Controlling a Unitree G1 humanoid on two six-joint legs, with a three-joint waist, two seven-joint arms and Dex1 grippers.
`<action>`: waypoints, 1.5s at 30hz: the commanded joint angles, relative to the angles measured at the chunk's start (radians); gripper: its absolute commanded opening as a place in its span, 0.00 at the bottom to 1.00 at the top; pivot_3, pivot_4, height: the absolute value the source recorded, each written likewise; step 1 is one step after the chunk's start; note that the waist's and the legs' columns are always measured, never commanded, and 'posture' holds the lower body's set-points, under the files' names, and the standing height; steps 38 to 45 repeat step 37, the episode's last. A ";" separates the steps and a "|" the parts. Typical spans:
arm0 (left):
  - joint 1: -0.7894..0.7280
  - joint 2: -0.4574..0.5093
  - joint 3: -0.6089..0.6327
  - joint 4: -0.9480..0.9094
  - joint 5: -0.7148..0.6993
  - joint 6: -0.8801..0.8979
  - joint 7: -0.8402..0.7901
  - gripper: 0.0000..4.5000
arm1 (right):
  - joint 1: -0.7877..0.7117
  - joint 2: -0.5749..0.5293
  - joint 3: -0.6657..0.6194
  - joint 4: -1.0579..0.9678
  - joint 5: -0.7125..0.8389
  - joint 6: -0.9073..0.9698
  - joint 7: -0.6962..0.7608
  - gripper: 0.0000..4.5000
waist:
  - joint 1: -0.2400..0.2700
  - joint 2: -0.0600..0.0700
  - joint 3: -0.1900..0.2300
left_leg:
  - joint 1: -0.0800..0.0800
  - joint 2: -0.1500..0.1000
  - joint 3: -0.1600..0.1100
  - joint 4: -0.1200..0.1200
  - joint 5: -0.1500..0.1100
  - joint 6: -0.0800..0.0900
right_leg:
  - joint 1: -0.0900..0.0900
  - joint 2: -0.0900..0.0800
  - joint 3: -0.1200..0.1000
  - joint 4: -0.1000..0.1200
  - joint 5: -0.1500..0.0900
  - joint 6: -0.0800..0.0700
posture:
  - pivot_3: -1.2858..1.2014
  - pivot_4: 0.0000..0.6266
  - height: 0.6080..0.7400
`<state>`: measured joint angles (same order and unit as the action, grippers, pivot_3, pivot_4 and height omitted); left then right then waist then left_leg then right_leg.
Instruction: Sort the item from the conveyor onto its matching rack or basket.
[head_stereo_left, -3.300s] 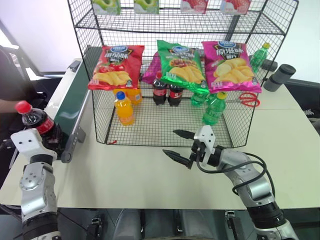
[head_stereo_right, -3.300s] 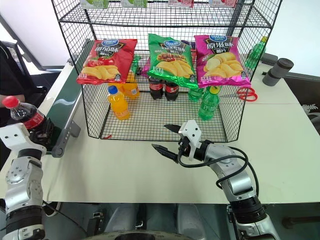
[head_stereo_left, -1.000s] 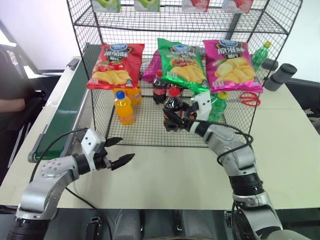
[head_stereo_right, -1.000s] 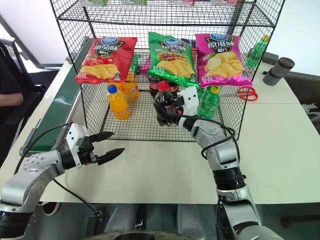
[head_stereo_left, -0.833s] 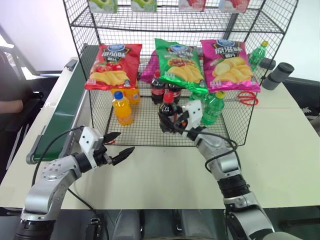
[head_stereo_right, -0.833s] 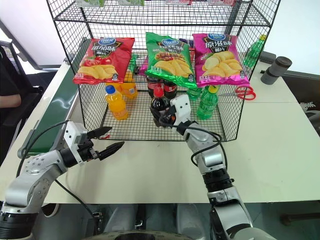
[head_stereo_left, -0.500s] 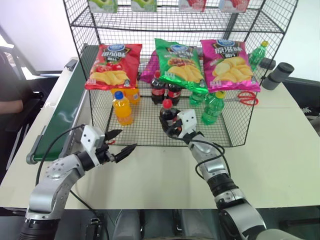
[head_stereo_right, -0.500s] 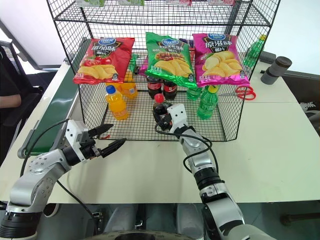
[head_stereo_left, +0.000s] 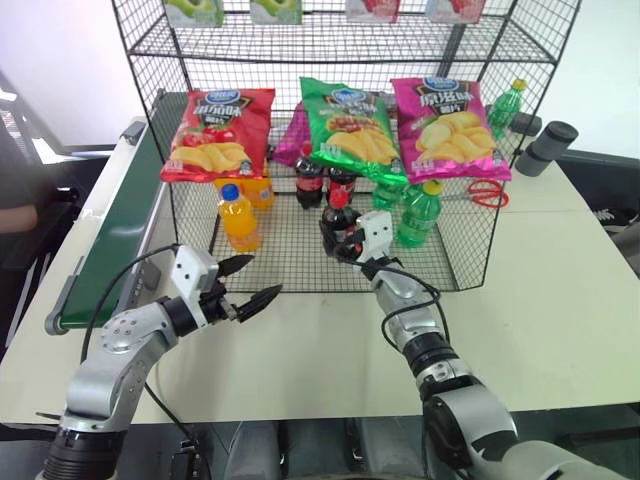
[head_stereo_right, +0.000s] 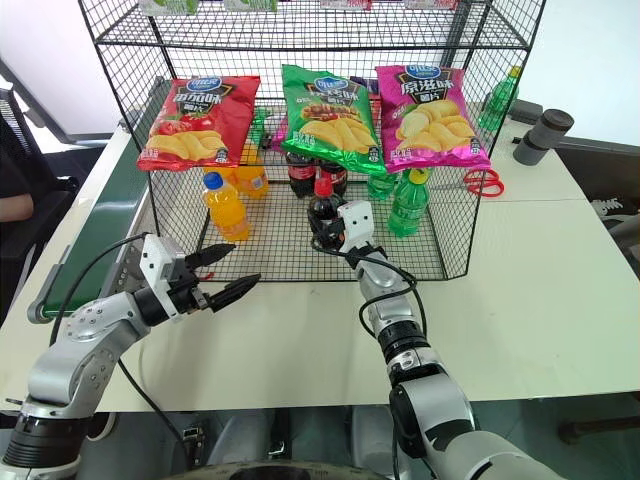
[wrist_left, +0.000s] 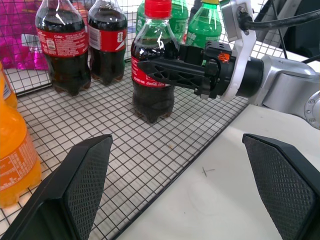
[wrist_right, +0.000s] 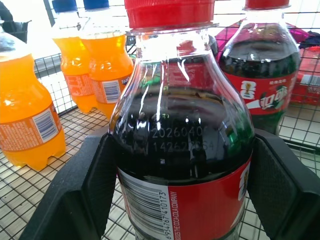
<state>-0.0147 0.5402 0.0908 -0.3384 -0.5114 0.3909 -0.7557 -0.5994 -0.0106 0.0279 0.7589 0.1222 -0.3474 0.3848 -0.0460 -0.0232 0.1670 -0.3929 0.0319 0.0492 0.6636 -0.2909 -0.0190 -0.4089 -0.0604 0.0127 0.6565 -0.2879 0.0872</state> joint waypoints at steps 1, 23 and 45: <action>-0.014 -0.003 -0.003 -0.049 -0.013 0.002 0.002 1.00 | -0.025 0.009 -0.011 -0.031 0.012 -0.022 0.019 0.99 | -0.001 0.000 0.000 | 0.000 0.000 0.000 0.000 0.000 0.000 | 0.000 0.000 0.000 0.000 0.000 0.000 | 0.52 0.24 1.00; -0.010 0.017 0.048 -0.021 0.000 -0.013 -0.002 1.00 | 0.492 -0.506 -0.124 -0.954 0.268 0.575 0.361 0.99 | 0.007 0.001 0.001 | 0.001 0.000 -0.001 0.000 0.000 0.000 | 0.002 -0.001 0.000 -0.001 0.000 0.000 | 0.52 0.24 1.00; 0.033 0.116 0.142 0.014 -0.021 0.014 -0.057 1.00 | 0.644 -0.712 -0.373 -0.995 0.382 0.670 0.461 0.99 | 0.014 0.002 0.001 | 0.002 -0.001 0.000 0.000 0.000 0.000 | 0.003 0.000 0.000 -0.002 0.000 0.000 | 0.52 0.24 1.00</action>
